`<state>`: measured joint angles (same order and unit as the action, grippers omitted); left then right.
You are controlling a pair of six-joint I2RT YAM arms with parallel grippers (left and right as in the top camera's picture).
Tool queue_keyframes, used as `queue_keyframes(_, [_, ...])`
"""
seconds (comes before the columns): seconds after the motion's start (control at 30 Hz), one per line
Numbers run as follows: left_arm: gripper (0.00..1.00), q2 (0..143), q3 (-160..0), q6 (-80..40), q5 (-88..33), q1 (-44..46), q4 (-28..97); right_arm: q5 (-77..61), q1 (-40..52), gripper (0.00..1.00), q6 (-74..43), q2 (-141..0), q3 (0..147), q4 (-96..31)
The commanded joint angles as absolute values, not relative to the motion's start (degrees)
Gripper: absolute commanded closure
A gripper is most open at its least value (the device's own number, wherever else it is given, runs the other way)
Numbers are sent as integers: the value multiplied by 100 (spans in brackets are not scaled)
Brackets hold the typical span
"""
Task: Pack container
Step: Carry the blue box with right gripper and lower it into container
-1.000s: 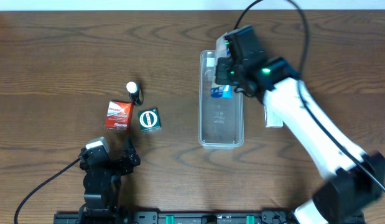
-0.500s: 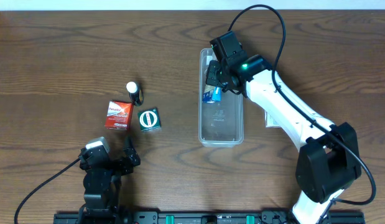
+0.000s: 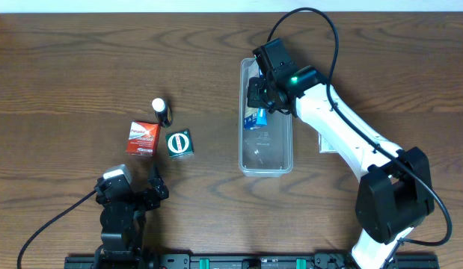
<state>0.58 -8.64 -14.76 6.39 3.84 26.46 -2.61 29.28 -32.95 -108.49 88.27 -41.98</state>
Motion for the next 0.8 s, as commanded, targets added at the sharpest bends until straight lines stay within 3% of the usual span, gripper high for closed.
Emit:
queue_keyframes(0.0, [2,27,-753,-1400,663,355,2641,-349,2967,98,-3055,-10947,8871,-4202])
queue_keyframes(0.33, [2,27,-753,-1400,663,355,2641,-454,3030,97,-3170,-11319,8868,-4099])
queue_keyframes(0.6, [2,27,-753,-1400,663,355,2641,-456,3028,89,-3234,-11327,8871,-4007])
queue_keyframes(0.77, [2,27,-753,-1400,663,355,2641,-456,3028,94,-3457,-11327,8871,-4021])
